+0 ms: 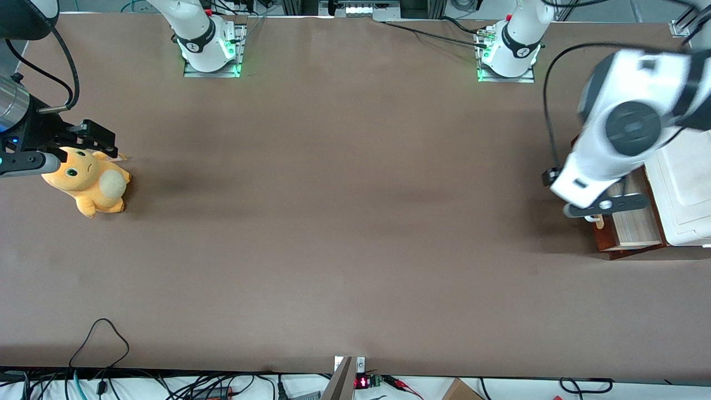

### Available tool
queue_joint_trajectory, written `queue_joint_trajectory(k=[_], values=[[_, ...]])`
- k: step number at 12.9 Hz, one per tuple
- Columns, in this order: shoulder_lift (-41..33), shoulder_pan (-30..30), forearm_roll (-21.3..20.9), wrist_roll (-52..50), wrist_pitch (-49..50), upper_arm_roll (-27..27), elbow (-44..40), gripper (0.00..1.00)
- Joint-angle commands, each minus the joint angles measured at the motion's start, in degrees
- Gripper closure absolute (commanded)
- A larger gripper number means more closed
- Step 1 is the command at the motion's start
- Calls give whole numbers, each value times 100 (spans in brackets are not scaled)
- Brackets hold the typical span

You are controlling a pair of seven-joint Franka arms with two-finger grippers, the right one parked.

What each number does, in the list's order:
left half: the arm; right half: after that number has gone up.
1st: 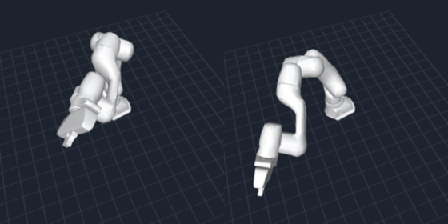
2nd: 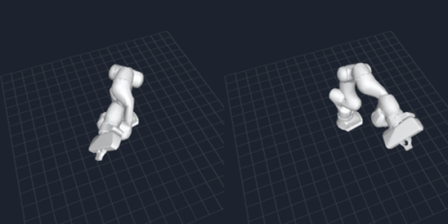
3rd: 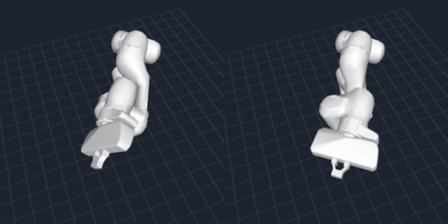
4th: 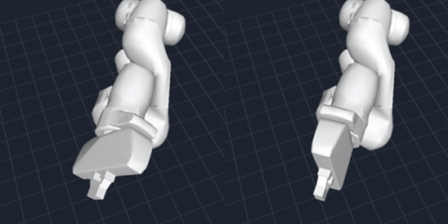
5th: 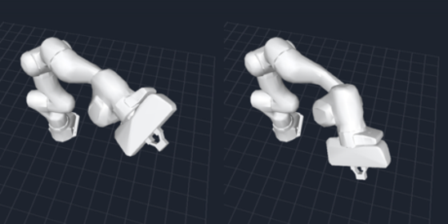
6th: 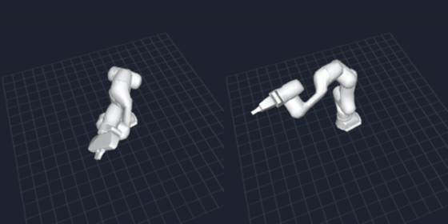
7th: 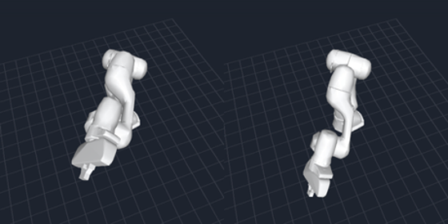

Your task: Open lower drawer with left arm only

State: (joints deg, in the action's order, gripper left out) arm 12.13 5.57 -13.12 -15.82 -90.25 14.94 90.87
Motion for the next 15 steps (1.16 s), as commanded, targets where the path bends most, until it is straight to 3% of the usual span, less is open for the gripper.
queue_joint_trajectory(k=[1, 5, 9, 15], values=[[-500, -38, 958, 1192, -45, -622, 79, 0], [-966, -196, 1171, 1574, -81, -791, 334, 0], [-1300, -328, 1171, 1574, -764, -897, 877, 0], [-1354, -328, 1180, 1521, -1074, -993, 1056, 0]])
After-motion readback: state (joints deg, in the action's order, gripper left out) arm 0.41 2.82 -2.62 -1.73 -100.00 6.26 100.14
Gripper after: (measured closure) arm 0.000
